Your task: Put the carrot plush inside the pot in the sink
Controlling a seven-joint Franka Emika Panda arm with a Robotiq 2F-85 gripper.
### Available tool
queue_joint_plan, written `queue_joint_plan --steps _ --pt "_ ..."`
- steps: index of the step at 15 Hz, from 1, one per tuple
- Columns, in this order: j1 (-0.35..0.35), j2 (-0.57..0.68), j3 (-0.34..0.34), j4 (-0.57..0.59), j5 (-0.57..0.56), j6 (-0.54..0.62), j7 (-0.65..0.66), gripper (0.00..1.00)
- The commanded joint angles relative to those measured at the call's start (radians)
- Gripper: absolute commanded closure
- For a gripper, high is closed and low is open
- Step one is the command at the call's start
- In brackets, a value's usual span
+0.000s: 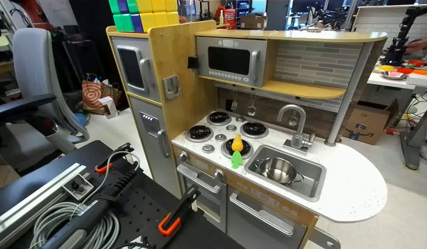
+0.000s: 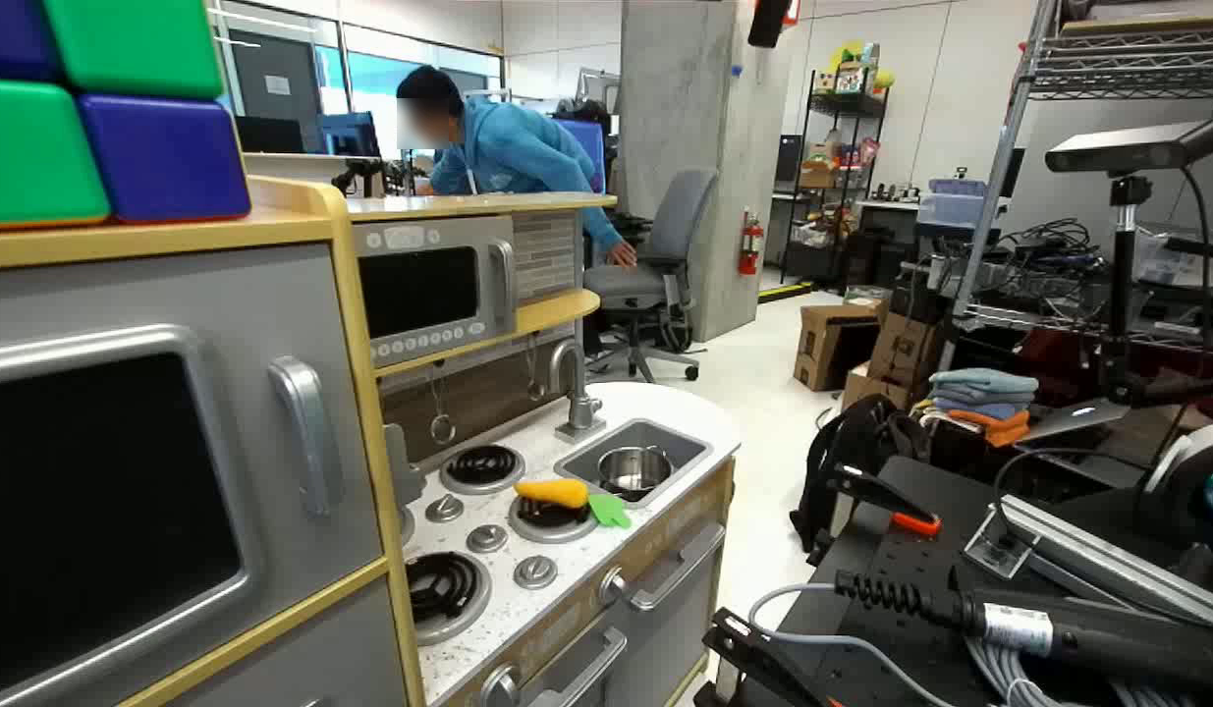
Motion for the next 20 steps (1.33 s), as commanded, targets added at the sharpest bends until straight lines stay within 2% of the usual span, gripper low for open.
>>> queue_joint_plan --steps 1,15,16,18,20 --pt "-0.006 0.001 0.005 0.002 0.003 -0.002 -0.002 0.00" --pt "-0.006 0.000 0.005 0.003 0.003 -0.002 -0.002 0.00" --pt "-0.003 0.025 0.016 0.003 0.004 0.037 0.012 0.00" --pt "-0.002 0.130 0.050 -0.002 -0.006 0.216 0.058 0.00" --pt "-0.029 0.229 0.090 -0.007 -0.086 0.371 0.135 0.00"
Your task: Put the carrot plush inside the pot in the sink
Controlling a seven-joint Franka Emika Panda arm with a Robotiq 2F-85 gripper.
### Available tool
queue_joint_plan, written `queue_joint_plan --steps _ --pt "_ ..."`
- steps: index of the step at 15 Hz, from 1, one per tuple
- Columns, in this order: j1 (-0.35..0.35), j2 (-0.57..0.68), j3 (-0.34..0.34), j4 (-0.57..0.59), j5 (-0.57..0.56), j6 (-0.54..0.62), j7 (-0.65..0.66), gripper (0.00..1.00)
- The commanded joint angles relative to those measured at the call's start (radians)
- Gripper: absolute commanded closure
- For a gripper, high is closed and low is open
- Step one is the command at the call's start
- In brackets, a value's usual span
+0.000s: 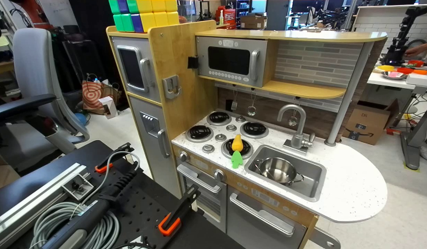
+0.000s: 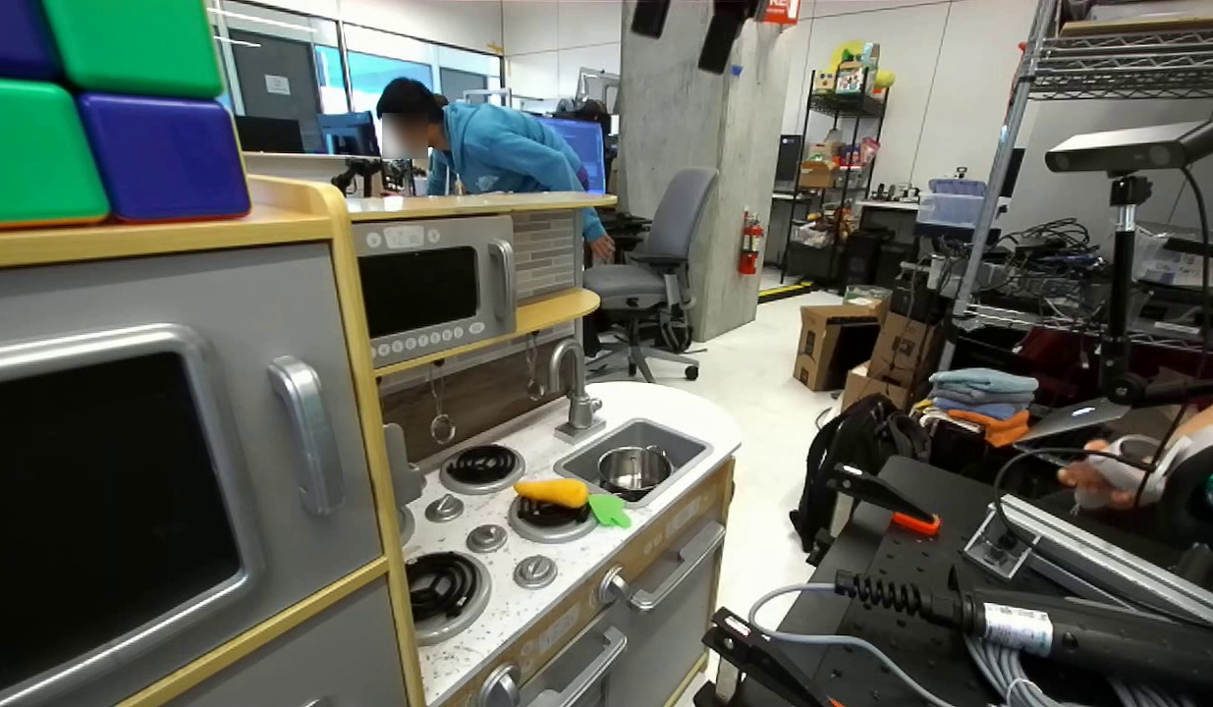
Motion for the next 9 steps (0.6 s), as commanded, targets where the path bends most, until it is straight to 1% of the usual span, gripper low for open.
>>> queue_joint_plan --steps 1,3,5,7,8,9 --pt "-0.046 0.214 0.072 0.019 -0.138 0.250 0.156 0.00" --pt "-0.080 0.348 0.093 0.054 -0.292 0.305 0.340 0.00" --pt "-0.087 0.478 0.069 0.107 -0.447 0.323 0.504 0.00" --pt "-0.056 0.614 0.016 0.192 -0.579 0.283 0.663 0.00" --pt "-0.028 0.682 -0.014 0.247 -0.618 0.251 0.730 0.00" --pt "-0.005 0.747 -0.037 0.309 -0.613 0.204 0.762 0.00"
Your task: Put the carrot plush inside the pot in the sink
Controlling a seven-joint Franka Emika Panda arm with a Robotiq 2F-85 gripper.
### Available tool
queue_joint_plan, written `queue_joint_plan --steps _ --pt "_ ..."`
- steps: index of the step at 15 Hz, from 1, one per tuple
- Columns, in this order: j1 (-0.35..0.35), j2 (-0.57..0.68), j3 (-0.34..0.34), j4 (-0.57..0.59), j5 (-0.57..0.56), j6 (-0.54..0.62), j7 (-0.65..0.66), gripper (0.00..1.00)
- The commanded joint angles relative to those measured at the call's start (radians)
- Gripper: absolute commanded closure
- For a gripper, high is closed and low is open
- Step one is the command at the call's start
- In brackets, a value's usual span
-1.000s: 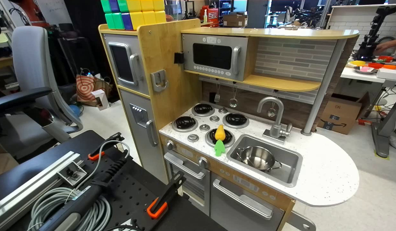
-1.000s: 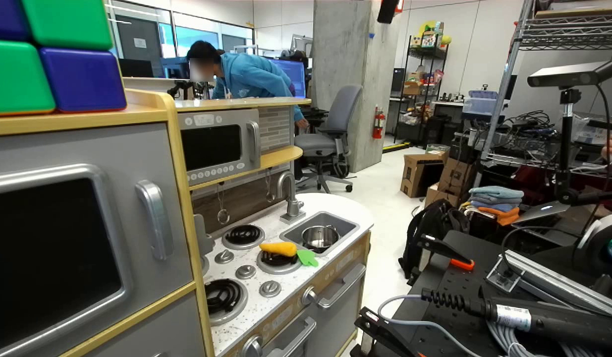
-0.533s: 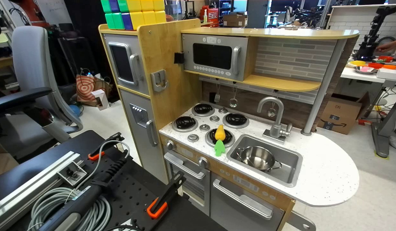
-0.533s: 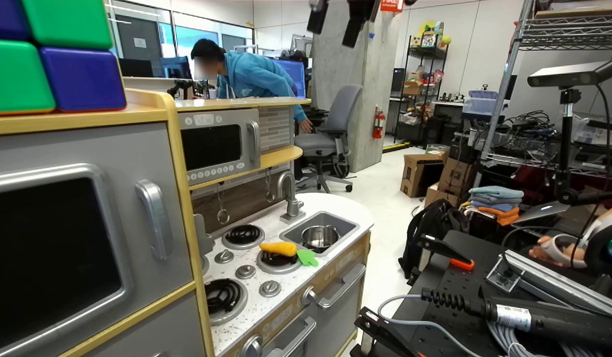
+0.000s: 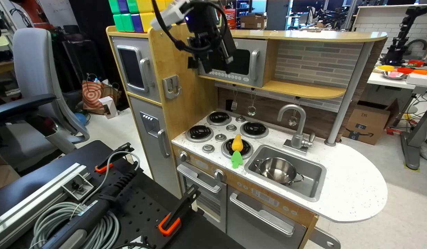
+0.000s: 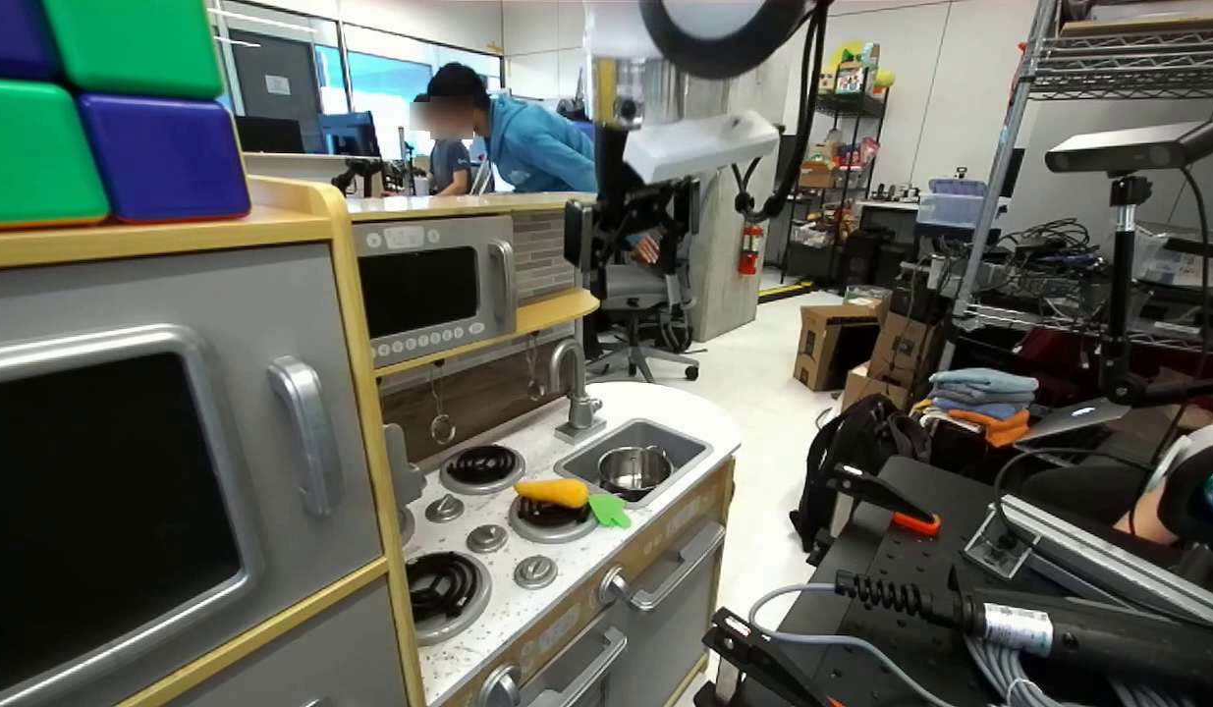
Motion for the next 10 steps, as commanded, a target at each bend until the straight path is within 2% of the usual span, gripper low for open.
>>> queue_joint_plan --steps 1,2,3,6,10 --pt "0.076 0.250 -0.073 0.242 -0.016 -0.144 0.128 0.00" --pt "0.071 0.279 -0.050 0.295 0.088 -0.208 0.025 0.00" --pt "0.076 0.188 -0.087 0.151 0.021 -0.089 0.067 0.00" --pt "0.101 0.278 -0.086 0.261 0.087 -0.160 0.036 0.00" --pt "0.102 0.298 -0.094 0.279 0.086 -0.149 0.038 0.00"
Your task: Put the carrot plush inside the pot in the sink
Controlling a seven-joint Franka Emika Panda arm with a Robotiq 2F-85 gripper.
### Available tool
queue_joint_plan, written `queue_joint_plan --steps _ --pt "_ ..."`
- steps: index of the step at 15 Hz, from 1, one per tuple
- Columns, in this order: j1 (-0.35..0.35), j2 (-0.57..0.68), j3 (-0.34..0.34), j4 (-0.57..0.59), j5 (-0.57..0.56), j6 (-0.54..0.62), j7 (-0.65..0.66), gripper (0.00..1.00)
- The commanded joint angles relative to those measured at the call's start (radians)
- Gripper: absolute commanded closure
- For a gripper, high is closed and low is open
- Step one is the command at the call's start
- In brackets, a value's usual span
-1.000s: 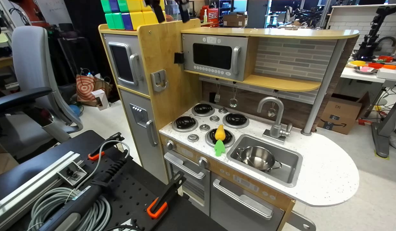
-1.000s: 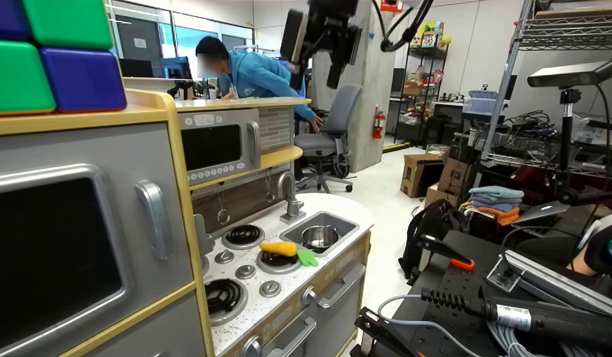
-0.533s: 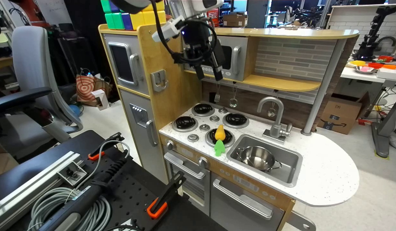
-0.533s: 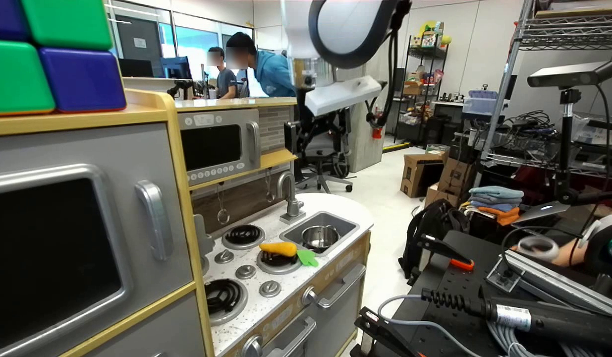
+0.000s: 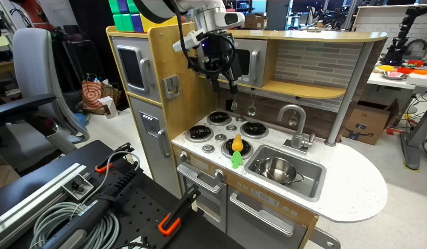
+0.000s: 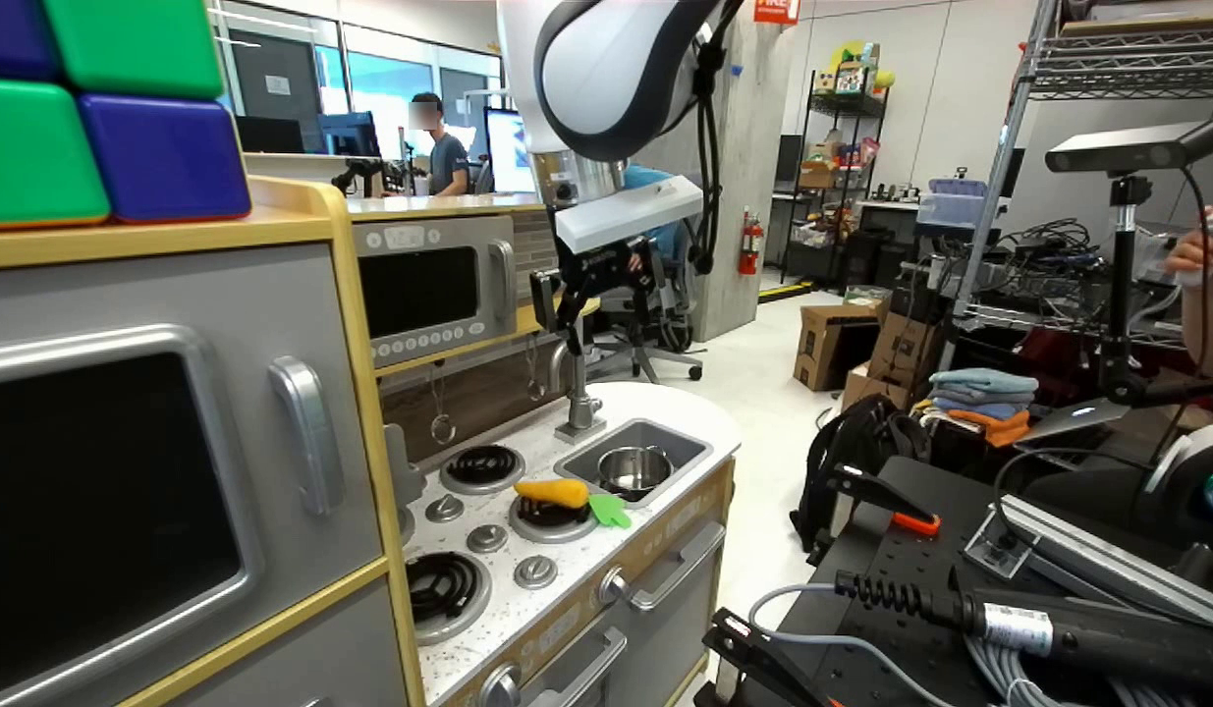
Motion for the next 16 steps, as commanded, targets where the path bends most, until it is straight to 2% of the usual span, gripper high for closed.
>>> queue_joint_plan --steps 1,3,5,7,13,14,16 --pt "0.028 0.052 -0.047 0.017 0.017 0.050 -0.035 0.00" --pt "0.022 0.122 -0.062 0.028 0.002 0.137 -0.081 0.00" --pt "0.034 0.197 -0.094 0.069 -0.020 0.048 -0.176 0.00" --pt "0.003 0.251 -0.091 0.119 0.001 0.030 -0.330 0.00" --pt "-0.001 0.373 -0.107 0.268 -0.053 0.056 -0.634 0.00" --pt "0.007 0.322 -0.121 0.190 -0.027 0.075 -0.561 0.00" --pt "0.009 0.334 -0.121 0.202 -0.025 0.075 -0.569 0.00"
